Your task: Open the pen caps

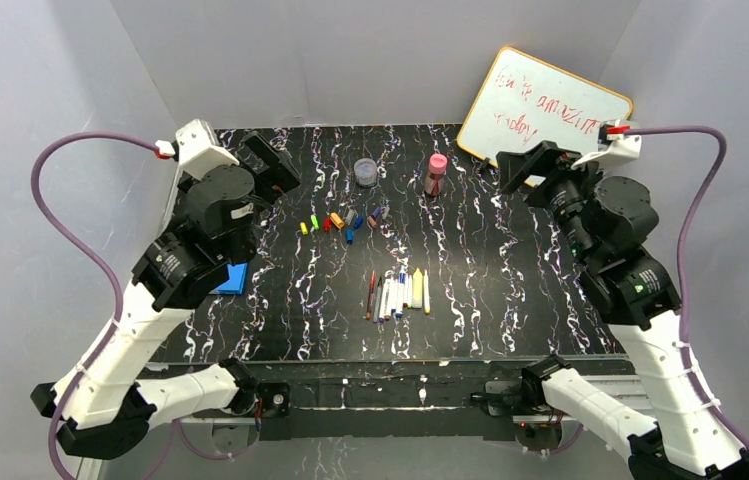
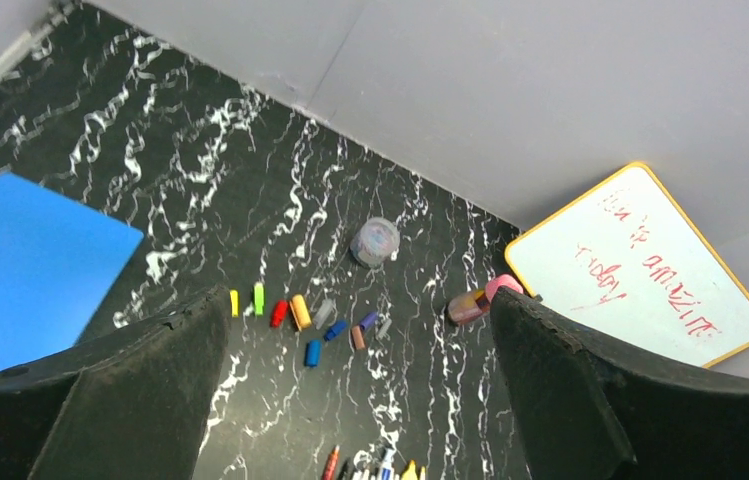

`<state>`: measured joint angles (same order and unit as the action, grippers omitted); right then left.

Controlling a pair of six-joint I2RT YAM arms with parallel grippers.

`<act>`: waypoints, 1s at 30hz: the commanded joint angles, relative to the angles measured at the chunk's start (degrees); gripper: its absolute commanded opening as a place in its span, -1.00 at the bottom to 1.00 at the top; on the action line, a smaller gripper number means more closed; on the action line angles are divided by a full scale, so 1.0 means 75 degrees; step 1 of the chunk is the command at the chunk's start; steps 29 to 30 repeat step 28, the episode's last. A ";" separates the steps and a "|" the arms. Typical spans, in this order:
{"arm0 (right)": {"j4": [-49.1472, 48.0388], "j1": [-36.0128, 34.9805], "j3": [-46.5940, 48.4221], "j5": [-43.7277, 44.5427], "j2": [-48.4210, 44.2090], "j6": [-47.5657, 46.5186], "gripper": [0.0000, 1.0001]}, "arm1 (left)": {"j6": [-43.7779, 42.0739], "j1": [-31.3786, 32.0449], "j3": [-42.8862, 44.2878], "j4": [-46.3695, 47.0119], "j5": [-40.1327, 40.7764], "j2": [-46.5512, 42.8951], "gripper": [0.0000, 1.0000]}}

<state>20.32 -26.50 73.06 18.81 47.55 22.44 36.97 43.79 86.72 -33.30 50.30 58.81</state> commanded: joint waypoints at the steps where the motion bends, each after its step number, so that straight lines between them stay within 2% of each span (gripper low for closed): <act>1: -0.0038 -0.0058 -0.0056 -0.0012 -0.0095 0.0078 0.96 | 0.1225 0.0032 -0.0459 -0.0057 0.0139 -0.0154 0.97; 3: -0.0043 -0.0064 -0.0098 -0.0012 -0.0094 0.0079 0.96 | 0.0645 0.0032 -0.0777 0.0183 -0.0093 -0.0219 0.97; 5: -0.0049 -0.0078 -0.0135 -0.0012 -0.0105 0.0079 0.96 | -0.0863 0.0032 -0.1153 0.0515 -0.0568 -0.0385 0.97; 8: -0.0040 -0.0083 -0.0149 0.0000 -0.0146 0.0051 0.96 | -0.1798 0.0033 -0.1624 0.0474 -0.0665 -0.0654 0.97; 12: 0.0009 -0.0093 -0.0143 -0.0010 -0.0235 0.0020 0.96 | -0.1669 0.0032 -0.1717 0.0129 -0.0775 -0.0756 0.97; 17: -0.0033 -0.0109 0.0002 -0.0544 -0.0240 0.0235 0.96 | -0.0897 0.0032 -0.0772 -0.0913 -0.0422 -0.0225 0.97; 25: -0.0082 -0.0101 -0.0072 -0.0907 -0.0374 0.0316 0.96 | -0.1326 0.0032 -0.0547 -0.0814 -0.1544 -0.0144 0.97; 30: -0.0087 -0.0099 -0.0173 -0.0949 -0.0469 0.0259 0.96 | -0.1355 0.0032 -0.0566 -0.0763 -0.1468 -0.0175 0.97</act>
